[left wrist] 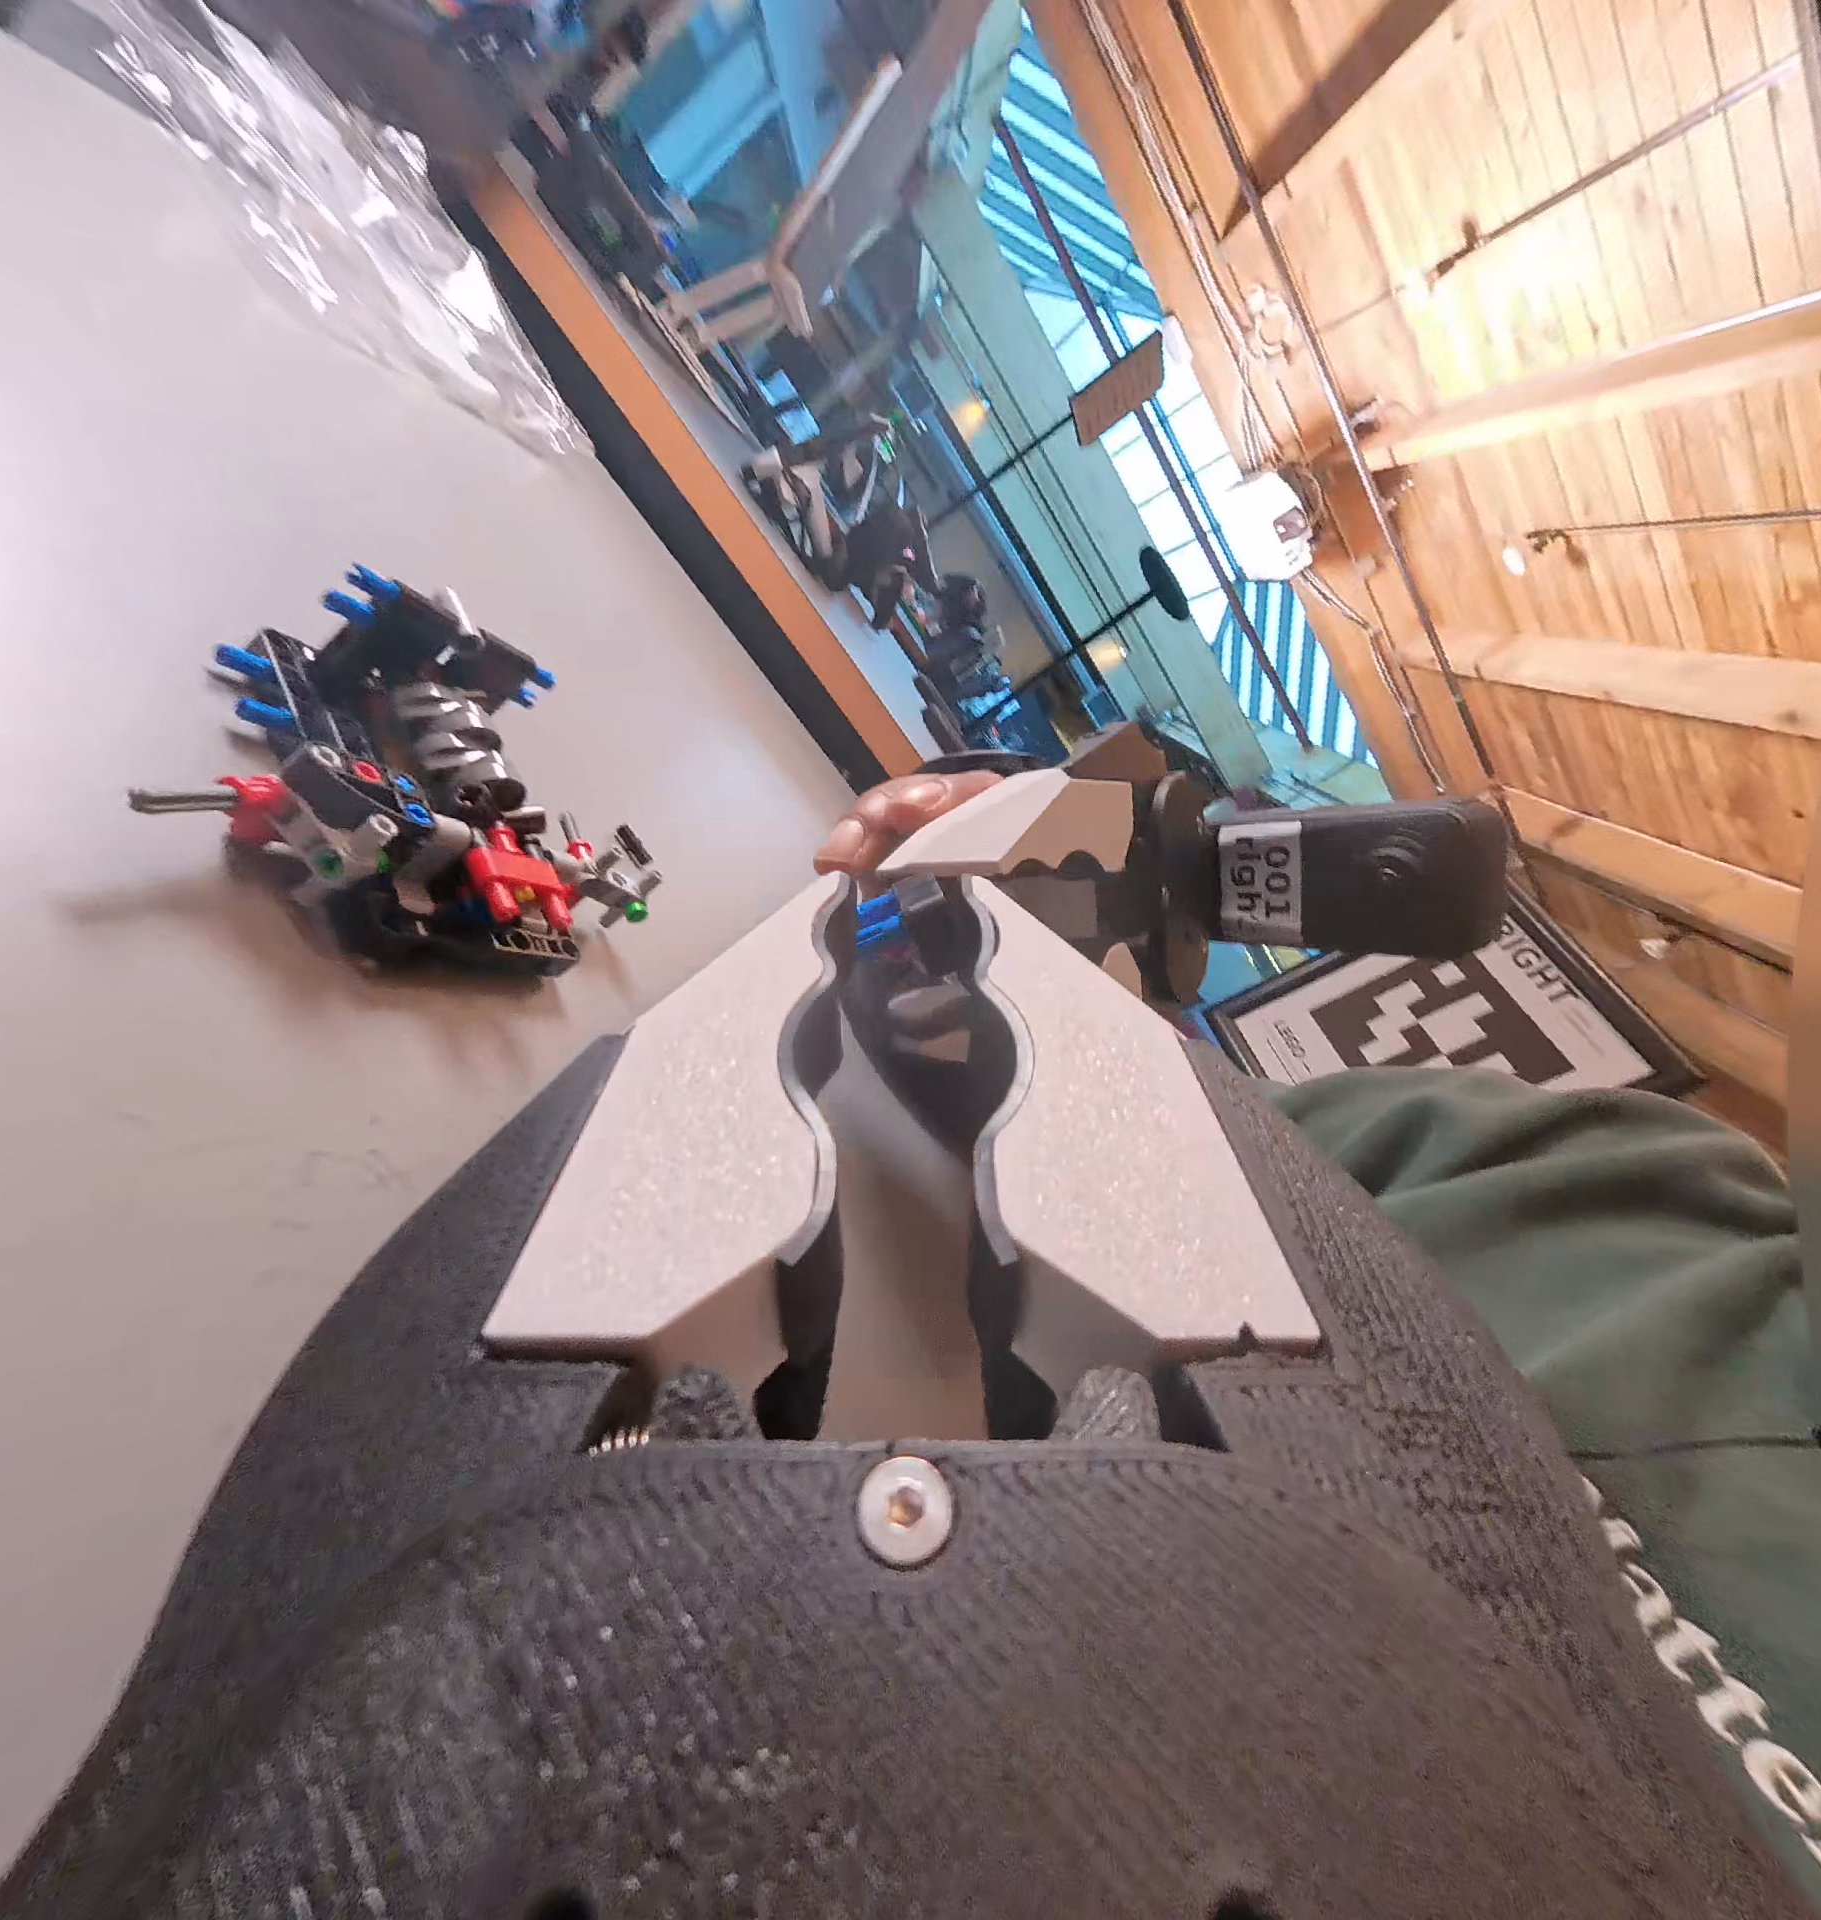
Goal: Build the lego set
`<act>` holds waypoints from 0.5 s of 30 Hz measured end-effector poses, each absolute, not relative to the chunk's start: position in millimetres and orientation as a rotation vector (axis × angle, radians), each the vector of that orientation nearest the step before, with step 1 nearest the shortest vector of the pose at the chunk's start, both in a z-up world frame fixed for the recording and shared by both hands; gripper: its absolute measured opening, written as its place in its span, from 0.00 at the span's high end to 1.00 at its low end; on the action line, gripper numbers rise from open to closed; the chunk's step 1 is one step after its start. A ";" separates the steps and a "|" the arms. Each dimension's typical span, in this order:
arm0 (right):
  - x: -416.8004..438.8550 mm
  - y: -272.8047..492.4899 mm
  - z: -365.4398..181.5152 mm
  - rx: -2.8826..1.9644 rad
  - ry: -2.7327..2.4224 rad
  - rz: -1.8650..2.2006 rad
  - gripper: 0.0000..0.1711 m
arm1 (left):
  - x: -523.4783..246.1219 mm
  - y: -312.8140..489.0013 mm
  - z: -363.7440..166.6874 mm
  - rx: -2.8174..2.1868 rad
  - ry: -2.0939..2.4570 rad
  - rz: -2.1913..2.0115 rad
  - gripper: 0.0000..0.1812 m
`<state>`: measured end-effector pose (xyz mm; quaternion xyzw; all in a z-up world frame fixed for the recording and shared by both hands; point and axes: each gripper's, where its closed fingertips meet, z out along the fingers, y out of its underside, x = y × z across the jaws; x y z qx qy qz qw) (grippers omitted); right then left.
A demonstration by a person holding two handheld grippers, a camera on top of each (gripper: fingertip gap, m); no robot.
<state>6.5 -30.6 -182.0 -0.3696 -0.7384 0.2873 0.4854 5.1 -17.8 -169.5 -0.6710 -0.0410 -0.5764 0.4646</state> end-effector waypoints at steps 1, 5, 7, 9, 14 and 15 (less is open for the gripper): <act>4.7 -29.9 -183.4 -0.909 -1.791 0.686 0.86 | 3.8 -16.1 -169.1 -1.640 -0.117 -1.392 0.91; 0.6 -23.1 -185.1 -0.948 -1.749 0.646 0.96 | 1.9 -12.2 -171.4 -1.641 -0.155 -1.313 0.91; -0.5 -19.9 -185.1 -0.973 -1.729 0.649 0.97 | -1.1 -10.4 -172.6 -1.644 -0.163 -1.265 0.91; -2.2 -19.5 -183.8 -0.992 -1.708 0.671 0.96 | -6.0 -8.0 -173.6 -1.642 -0.188 -1.221 0.91; -7.0 -18.1 -187.9 -1.035 -1.691 0.669 0.92 | -8.1 -7.1 -172.9 -1.628 -0.211 -1.219 0.91; -7.7 -18.2 -188.5 -1.037 -1.687 0.666 0.93 | -8.1 -7.1 -172.8 -1.628 -0.210 -1.214 0.91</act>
